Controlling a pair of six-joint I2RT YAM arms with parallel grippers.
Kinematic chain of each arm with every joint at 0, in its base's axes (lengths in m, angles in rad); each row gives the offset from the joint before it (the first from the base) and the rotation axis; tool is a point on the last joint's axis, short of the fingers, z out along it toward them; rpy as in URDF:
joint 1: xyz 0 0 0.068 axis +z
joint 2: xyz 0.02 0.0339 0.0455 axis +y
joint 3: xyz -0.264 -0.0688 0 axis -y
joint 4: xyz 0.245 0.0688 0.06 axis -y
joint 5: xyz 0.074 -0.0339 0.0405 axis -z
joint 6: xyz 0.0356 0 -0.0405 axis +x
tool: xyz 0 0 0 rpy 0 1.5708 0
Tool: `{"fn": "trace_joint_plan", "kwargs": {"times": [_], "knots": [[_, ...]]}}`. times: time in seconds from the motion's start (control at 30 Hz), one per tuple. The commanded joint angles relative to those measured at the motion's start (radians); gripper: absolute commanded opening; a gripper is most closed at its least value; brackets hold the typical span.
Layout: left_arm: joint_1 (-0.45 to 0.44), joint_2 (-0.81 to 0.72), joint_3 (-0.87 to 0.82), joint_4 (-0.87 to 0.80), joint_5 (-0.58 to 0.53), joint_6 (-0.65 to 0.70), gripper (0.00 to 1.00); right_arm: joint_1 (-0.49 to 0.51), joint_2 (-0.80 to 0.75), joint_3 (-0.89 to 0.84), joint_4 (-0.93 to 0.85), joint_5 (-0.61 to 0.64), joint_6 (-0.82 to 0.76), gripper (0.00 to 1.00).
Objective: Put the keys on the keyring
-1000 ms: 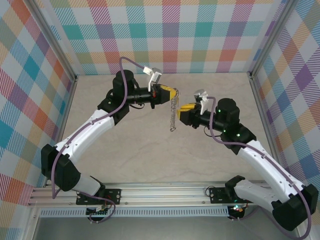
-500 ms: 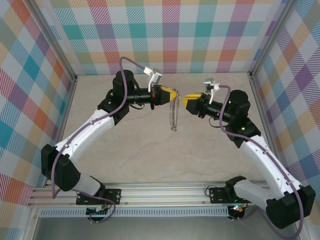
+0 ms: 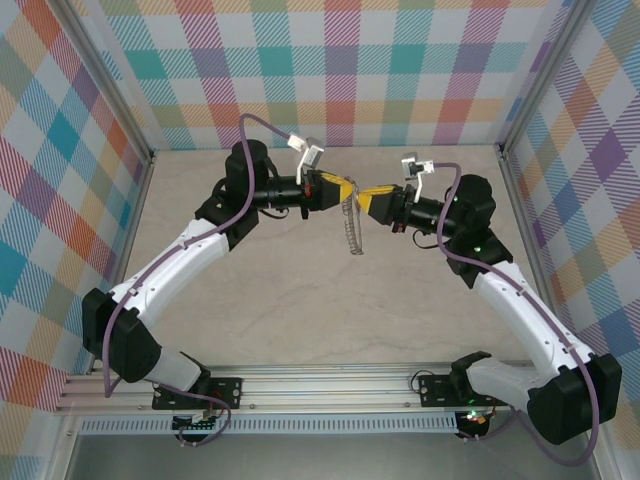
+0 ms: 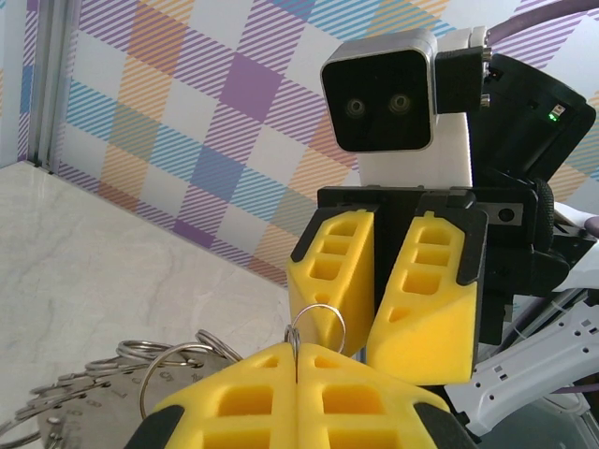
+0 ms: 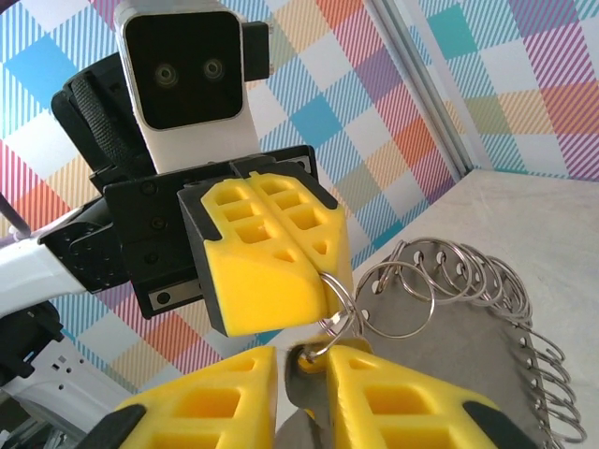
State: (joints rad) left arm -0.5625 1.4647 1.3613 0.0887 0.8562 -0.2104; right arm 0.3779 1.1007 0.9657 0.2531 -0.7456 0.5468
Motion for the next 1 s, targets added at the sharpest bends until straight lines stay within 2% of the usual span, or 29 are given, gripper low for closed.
{"fn": "trace_joint_plan", "kwargs": {"times": [0.0,0.23,0.57,0.97], "knots": [[-0.005,-0.028,-0.004,0.050,0.038,-0.003,0.00,-0.005,0.008,0.031,0.049,-0.020,0.012,0.20],[-0.007,-0.030,-0.005,0.058,0.038,-0.006,0.00,-0.006,0.022,0.028,0.058,-0.018,0.015,0.01],[-0.008,-0.044,-0.013,0.083,0.005,-0.018,0.00,-0.005,0.007,-0.049,0.098,-0.052,0.056,0.00],[-0.008,-0.038,-0.016,0.096,-0.006,-0.023,0.00,-0.004,-0.053,-0.147,0.064,-0.083,0.053,0.00]]}}
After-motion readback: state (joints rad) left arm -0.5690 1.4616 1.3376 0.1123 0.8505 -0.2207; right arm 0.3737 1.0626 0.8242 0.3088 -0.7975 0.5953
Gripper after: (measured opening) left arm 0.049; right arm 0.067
